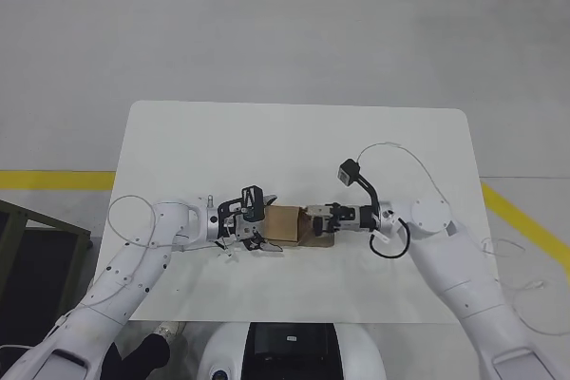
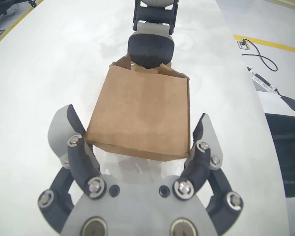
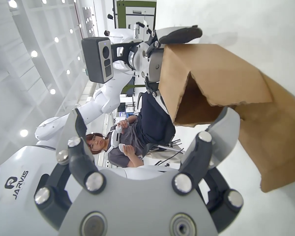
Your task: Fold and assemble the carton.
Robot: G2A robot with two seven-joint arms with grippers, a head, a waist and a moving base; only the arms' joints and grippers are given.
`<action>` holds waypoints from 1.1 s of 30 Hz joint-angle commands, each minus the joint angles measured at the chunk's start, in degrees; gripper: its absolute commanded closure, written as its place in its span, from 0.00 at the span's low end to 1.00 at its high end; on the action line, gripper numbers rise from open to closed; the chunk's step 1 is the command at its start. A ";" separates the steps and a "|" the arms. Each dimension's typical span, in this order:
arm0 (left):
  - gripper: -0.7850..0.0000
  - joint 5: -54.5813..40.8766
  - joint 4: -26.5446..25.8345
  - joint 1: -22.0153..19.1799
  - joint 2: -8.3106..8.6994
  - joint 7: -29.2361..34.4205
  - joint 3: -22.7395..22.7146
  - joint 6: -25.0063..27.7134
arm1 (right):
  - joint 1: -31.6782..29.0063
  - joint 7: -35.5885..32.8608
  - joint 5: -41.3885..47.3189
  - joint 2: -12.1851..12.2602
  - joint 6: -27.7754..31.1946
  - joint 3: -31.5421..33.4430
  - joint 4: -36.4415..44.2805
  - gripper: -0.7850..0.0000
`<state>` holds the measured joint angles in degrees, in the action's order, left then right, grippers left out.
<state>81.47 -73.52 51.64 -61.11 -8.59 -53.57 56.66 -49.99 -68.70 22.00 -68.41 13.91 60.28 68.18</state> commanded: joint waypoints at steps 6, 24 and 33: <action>0.00 -0.06 0.04 -0.05 -0.02 -0.06 0.00 0.28 | 1.51 0.81 -0.88 0.29 -0.61 1.10 -1.13 0.00; 0.00 -0.13 0.17 -0.06 -0.04 -0.34 -0.14 0.70 | 9.81 -8.14 -3.12 -1.72 5.93 -6.31 -7.35 0.00; 0.00 -0.05 -0.03 0.10 0.00 -0.46 -0.27 0.79 | 9.49 -8.56 -2.10 -1.95 5.70 -7.34 -7.10 0.00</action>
<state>81.42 -73.53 51.73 -61.11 -9.03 -53.83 57.44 -40.36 -77.44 19.60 -70.33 19.70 53.01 61.08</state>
